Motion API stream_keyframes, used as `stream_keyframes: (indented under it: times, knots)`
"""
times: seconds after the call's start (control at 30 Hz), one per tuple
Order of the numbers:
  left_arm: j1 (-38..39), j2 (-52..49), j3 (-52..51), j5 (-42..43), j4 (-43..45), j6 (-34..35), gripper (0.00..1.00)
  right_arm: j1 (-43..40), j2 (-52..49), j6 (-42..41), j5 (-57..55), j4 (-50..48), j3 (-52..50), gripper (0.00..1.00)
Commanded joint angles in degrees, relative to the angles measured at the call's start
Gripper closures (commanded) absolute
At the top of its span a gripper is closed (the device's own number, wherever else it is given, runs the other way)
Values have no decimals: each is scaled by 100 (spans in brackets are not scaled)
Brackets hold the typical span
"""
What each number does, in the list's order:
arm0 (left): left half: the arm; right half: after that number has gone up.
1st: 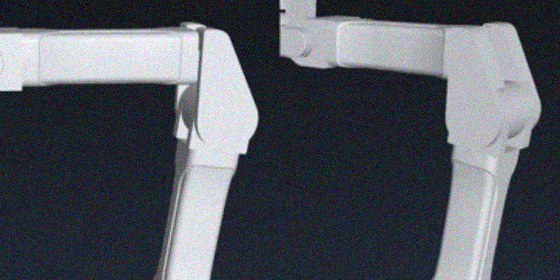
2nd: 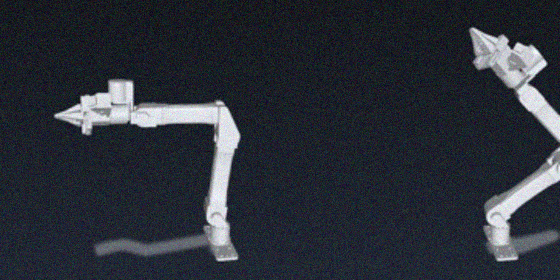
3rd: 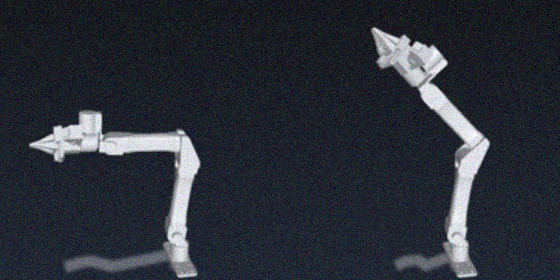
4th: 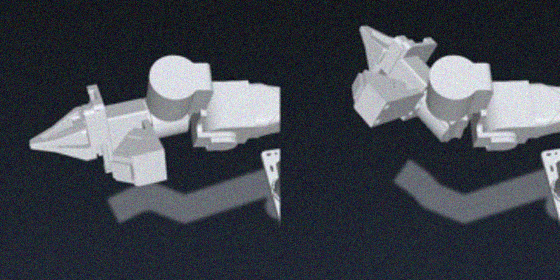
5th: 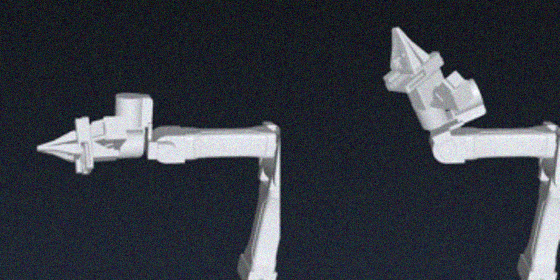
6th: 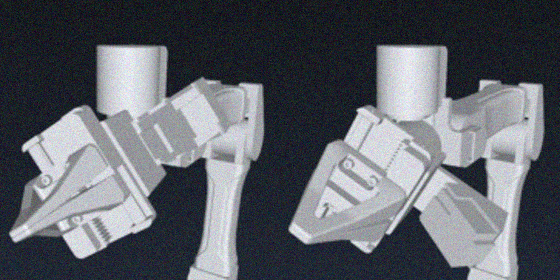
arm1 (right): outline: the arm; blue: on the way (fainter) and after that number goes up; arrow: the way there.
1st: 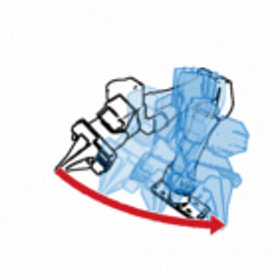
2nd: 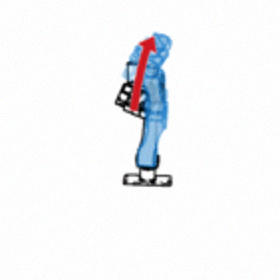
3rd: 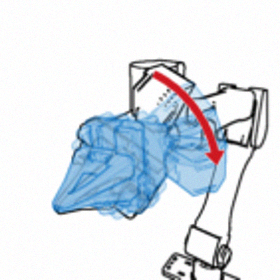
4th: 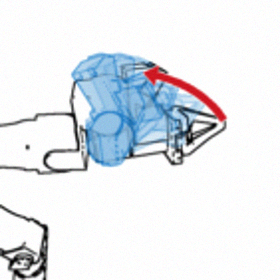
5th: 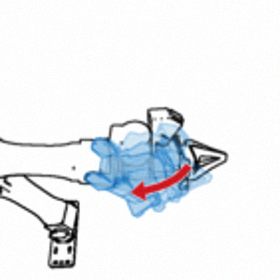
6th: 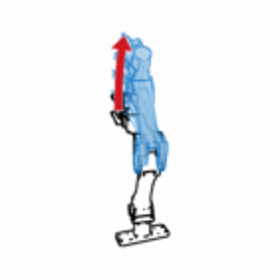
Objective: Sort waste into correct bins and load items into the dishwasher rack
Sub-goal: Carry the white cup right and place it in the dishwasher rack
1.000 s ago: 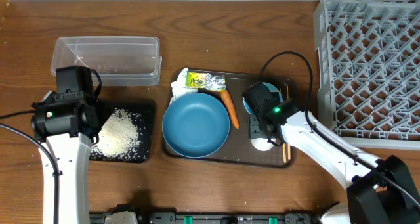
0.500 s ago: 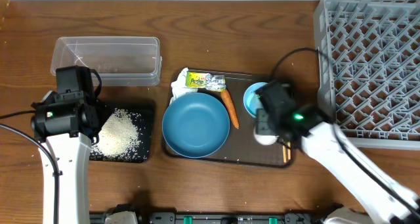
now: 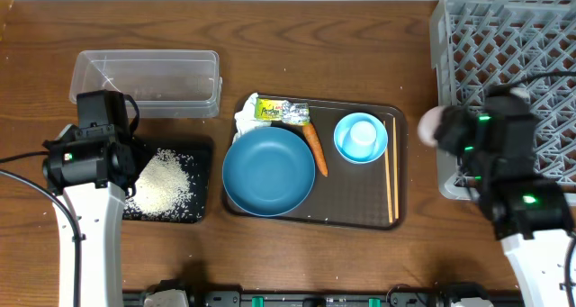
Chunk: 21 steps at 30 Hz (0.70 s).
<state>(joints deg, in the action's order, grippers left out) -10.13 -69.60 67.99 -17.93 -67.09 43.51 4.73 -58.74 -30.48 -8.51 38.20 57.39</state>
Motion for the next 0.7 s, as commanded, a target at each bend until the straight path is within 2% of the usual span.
stream_keyframes:
  times: [0.0,0.33,0.4,0.67]
  knots:
    - [-35,-7,63,-13,-15,31,1,-717,76,297,-7,-212,170,41]
    - [-35,-7,63,-13,-15,28,1,-2931,-402,538,44,-1318,188,42]
    - [-35,-7,63,-13,-15,28,1,-3206,-595,708,46,-1558,188,39]
    - [-35,-7,66,-13,-15,28,1,-4033,-1641,986,273,-2330,188,39]
